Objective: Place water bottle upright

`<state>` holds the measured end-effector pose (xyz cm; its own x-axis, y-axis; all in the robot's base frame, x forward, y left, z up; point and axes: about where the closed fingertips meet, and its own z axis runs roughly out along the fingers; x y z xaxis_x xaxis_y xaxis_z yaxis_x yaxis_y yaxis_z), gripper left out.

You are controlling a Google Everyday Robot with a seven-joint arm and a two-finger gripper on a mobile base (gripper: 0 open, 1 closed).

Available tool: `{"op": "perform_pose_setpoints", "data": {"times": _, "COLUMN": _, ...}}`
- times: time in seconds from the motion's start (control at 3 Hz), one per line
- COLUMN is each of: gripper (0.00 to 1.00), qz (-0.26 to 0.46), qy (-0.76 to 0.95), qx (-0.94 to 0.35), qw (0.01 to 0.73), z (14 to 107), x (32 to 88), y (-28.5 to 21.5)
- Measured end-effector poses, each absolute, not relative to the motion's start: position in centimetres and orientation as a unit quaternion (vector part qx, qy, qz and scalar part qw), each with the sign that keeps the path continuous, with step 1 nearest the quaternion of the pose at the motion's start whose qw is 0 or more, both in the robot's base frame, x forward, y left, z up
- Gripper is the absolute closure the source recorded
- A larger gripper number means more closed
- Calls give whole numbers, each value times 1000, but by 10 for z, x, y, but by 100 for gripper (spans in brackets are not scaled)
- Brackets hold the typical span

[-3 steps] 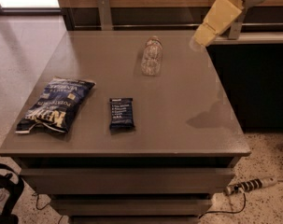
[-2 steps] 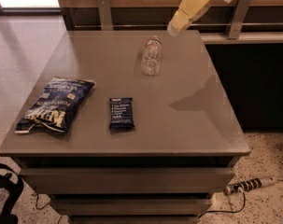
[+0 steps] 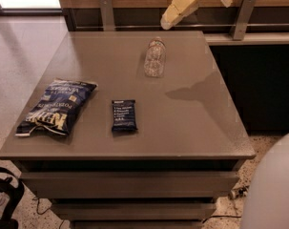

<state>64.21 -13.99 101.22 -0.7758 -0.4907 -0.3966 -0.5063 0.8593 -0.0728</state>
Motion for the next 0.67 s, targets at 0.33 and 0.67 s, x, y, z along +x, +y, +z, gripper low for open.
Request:
{"op": "perform_pose_setpoints", "data": {"times": 0.33, "gripper": 0, "qz": 19, "qy": 941, "qx": -266, "qw": 206, "z": 1012, "x": 642, "y": -140}}
{"op": "perform_pose_setpoints", "data": {"times": 0.67, "gripper": 0, "qz": 27, "qy": 936, "qx": -267, "qw": 226, "z": 1006, "x": 640, "y": -131}}
